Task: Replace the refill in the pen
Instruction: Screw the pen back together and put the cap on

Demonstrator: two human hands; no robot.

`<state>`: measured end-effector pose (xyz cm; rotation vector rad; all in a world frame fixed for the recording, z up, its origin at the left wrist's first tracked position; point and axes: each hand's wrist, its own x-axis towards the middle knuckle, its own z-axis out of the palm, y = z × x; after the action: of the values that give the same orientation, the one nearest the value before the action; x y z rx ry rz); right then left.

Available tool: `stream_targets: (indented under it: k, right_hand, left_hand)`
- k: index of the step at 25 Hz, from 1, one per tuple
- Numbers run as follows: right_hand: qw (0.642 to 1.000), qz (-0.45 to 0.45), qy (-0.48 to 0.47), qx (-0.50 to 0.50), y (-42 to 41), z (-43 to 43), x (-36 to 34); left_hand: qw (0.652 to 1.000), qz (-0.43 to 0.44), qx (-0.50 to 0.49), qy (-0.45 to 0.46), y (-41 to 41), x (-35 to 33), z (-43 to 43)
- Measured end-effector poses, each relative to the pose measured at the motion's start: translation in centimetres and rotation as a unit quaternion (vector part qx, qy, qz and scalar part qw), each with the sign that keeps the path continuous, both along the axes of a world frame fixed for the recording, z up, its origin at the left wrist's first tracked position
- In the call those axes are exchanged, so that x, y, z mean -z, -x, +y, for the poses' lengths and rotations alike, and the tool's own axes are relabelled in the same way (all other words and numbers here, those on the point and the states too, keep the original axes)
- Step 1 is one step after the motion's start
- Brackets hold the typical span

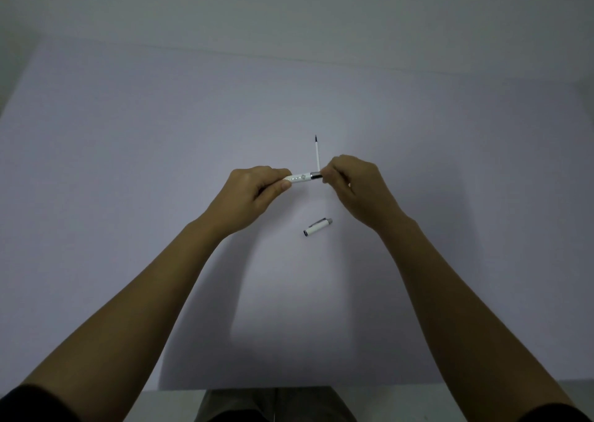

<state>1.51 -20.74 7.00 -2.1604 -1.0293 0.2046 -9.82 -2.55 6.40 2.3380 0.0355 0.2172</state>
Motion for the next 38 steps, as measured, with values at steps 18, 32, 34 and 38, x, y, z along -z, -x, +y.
stream_targets:
  k: [18, 32, 34, 38]
  right_hand:
    - [0.991, -0.085, 0.072, -0.074, 0.4, -0.2, -0.4]
    - [0.986, -0.134, 0.056, -0.084, 0.8, 0.3, -0.4]
    - [0.986, -0.138, 0.06, -0.073, 0.8, 0.6, -0.3]
    - [0.998, 0.055, 0.017, -0.008, -0.1, 0.5, 0.6]
  left_hand:
    - [1.0, 0.001, -0.001, -0.011, 1.1, -0.4, 0.1]
    - [1.0, -0.019, -0.001, -0.014, 1.3, 0.3, 0.1]
    - [0.999, -0.028, -0.006, -0.015, 1.2, 0.2, 0.1]
    - [1.0, -0.017, -0.019, -0.005, 1.2, 0.4, 0.4]
